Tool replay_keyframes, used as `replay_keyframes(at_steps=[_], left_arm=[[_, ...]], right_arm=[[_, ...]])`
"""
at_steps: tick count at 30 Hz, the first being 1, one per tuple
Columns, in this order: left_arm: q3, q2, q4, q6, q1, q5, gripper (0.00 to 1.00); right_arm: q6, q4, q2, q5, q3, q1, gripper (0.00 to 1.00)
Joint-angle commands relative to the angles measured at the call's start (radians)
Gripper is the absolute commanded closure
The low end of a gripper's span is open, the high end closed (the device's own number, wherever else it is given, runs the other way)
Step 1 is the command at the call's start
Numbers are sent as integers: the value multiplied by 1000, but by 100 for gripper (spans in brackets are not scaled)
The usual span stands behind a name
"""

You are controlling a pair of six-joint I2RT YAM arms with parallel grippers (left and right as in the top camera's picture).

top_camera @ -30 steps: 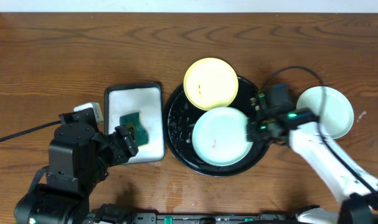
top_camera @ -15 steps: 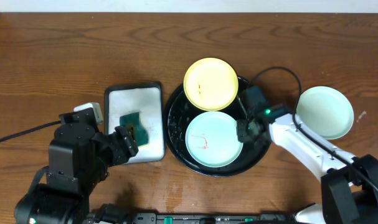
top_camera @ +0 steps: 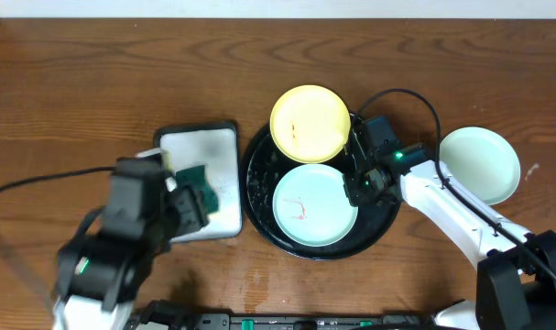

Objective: Clean dirty plates on tray and stack at the side
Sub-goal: 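Lift the sponge with the left gripper and move it over the plate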

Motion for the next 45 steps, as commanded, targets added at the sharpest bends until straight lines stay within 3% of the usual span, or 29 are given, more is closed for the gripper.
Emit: replay_keyframes(at_steps=[1,12,18,21,22,23,30,38,41,45], left_arm=[[-64,175,41,-59,5,-117,28],[-71,683,220,-53,39,-116,31],[-71,866,331,14,132,-2,51],[-71,900,363,58,169,89,71],[-71,900,366,72,177,106,85],[-71,898,366,72,181,109,92],[-40,815,298,123,182,102,93],[7,534,237,127,169,103,92],[7,428,215,142,131,126,92],[7,358,215,145,42,161,92]], right_arm=[[-10,-2,0,-15,-6,-2,68],[24,-6,0,-15,-6,-1,70],[28,-14,0,-15,-6,-1,70],[34,-16,0,-15,-6,-1,70],[35,-17,0,-15,-6,-1,70],[35,-17,0,-15,-6,-1,71],[35,-17,0,-14,-6,-1,71],[84,-23,0,6,-6,-1,71],[98,-14,0,27,-15,-1,79],[98,45,1,31,-72,-1,78]])
